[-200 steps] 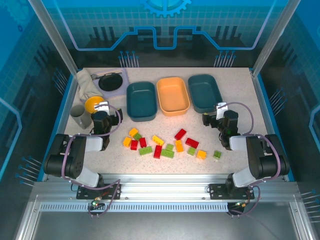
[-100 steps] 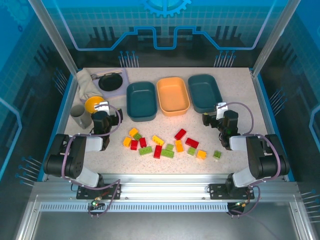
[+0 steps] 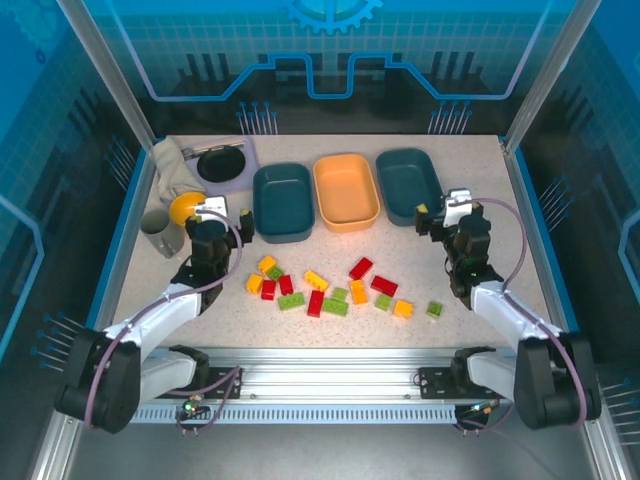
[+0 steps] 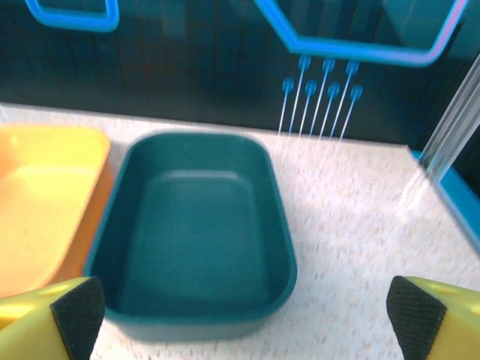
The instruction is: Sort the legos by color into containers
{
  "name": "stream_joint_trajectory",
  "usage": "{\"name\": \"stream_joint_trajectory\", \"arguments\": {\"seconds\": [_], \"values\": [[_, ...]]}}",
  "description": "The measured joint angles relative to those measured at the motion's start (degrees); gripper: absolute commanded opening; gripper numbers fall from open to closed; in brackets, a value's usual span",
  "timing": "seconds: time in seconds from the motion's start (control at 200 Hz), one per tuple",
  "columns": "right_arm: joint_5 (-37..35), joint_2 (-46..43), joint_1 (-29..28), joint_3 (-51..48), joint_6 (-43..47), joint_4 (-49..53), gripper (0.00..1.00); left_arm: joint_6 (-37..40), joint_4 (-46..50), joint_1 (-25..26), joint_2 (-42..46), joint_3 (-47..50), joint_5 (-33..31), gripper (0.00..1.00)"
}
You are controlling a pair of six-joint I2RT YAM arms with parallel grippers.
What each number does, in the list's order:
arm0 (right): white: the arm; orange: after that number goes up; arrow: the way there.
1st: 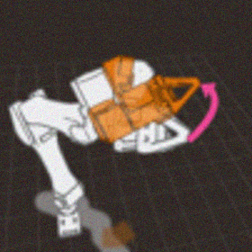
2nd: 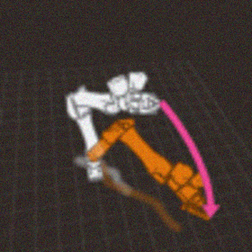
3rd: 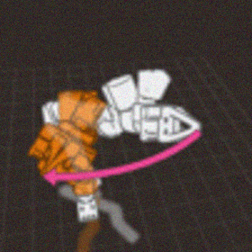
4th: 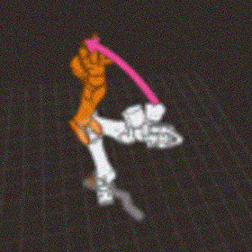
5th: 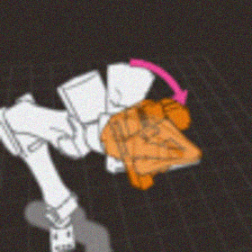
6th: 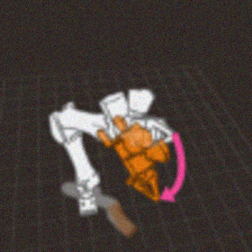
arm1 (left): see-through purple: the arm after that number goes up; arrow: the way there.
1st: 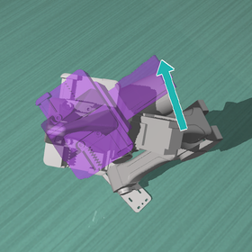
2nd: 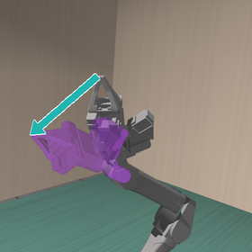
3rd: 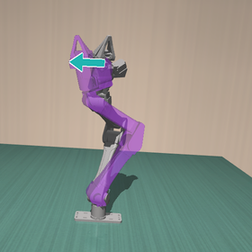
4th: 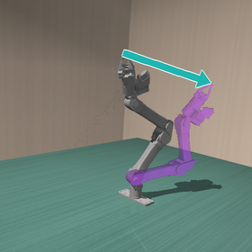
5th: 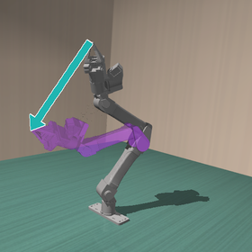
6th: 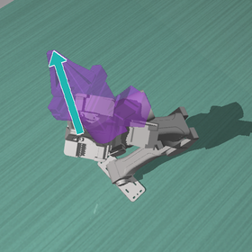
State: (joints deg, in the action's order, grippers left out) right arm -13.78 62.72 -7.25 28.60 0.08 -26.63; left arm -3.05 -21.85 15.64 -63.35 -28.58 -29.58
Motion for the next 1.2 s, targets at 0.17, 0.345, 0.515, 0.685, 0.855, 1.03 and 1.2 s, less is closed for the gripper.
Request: {"name": "stream_joint_trajectory", "arguments": {"seconds": [0.17,0.345,0.515,0.685,0.855,1.03,1.2], "values": [[-5.9,-5.6,-6.0,19.0,-3.6,16.7,1.00,-0.7,11.0,3.8,2.3,-13.2,-1.7,0.99],[-5.2,-2.3,-1.5,46.9,-28.5,47.4,0.98,-18.0,33.4,3.1,2.6,-34.4,1.2,0.99],[-4.2,3.0,-4.9,54.1,-38.0,71.2,0.92,-27.1,45.7,-2.0,1.4,-40.3,15.7,0.99],[-3.5,8.1,-9.8,55.4,-42.8,87.8,0.86,-30.1,60.7,-2.3,-3.9,-46.3,23.3,0.99],[-0.2,8.6,-12.9,55.5,-45.0,96.8,0.86,-31.6,71.1,-3.2,-5.9,-55.5,29.2,0.99],[5.0,8.7,-13.1,50.6,-45.3,99.6,0.85,-31.5,75.9,-2.9,-6.6,-56.8,37.6,0.99],[10.8,8.5,-11.7,41.6,-45.3,99.5,0.83,-30.2,77.5,4.0,-7.9,-53.0,40.9,0.99]]}}
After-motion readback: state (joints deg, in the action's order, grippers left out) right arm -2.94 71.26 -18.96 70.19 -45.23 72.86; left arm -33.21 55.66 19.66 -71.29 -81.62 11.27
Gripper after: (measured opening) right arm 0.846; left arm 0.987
